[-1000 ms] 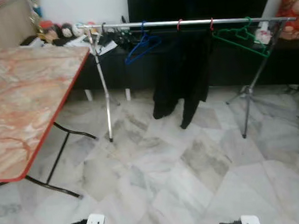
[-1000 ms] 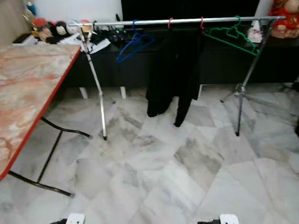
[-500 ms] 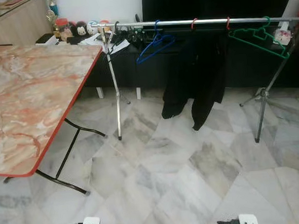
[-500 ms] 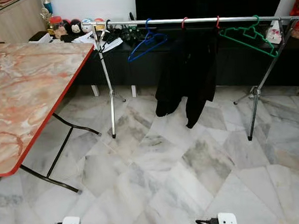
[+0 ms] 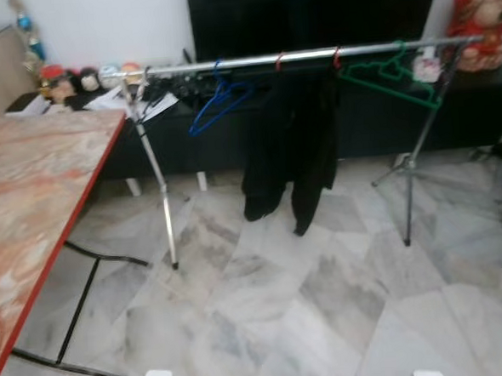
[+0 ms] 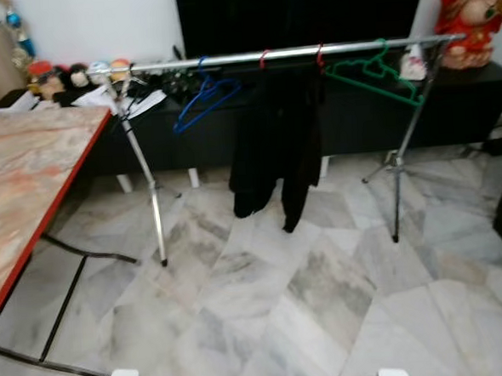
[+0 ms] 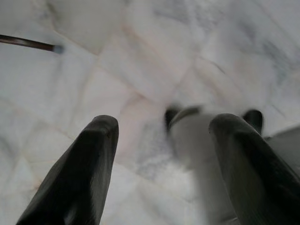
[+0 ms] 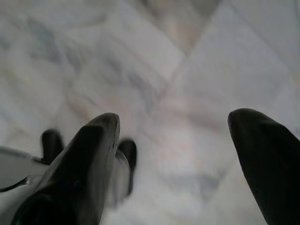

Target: Hang hanger

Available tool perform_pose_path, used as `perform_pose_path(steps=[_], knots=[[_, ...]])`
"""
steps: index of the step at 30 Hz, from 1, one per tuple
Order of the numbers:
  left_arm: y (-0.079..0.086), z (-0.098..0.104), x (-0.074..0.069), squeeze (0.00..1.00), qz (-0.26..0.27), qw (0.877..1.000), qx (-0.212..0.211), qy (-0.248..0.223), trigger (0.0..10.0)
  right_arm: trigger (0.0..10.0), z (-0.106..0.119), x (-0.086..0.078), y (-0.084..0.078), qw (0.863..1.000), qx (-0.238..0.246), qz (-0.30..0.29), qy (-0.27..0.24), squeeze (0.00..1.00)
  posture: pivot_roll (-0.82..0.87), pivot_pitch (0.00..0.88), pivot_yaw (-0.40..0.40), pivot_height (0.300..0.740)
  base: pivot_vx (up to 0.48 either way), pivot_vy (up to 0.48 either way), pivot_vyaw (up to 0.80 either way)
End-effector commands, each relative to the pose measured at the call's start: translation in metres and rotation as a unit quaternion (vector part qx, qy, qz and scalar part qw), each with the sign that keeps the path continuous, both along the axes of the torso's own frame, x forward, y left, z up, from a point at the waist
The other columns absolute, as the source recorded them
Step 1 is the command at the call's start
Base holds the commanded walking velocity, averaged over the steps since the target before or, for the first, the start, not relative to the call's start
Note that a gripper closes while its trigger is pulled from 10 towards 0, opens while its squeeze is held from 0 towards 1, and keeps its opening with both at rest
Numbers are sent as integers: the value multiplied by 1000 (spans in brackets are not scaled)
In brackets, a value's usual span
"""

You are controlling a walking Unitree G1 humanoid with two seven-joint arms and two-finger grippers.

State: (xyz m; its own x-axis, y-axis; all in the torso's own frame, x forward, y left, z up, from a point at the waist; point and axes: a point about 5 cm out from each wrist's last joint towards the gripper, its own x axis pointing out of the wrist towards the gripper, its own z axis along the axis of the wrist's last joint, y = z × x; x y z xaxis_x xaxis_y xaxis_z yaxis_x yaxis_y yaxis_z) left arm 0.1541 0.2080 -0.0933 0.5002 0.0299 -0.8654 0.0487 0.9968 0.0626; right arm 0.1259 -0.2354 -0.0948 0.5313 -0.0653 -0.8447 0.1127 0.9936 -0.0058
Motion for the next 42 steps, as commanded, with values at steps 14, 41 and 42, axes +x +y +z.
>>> perform_pose_path(steps=[14,41,42], knots=[[5,-5,-17,0,-18,999,15,30,10000,10000,-1,3,8,1000,12,9,-8,0,-48,0,-9,727,339,0,0],[-5,-7,-17,0,-38,999,15,35,10000,10000,-2,0,12,1000,25,-4,-12,0,-54,0,0,727,337,0,105],[-5,-7,-16,0,-38,999,15,35,10000,10000,-2,1,12,1000,24,-5,-13,0,-53,0,-1,727,337,0,0]])
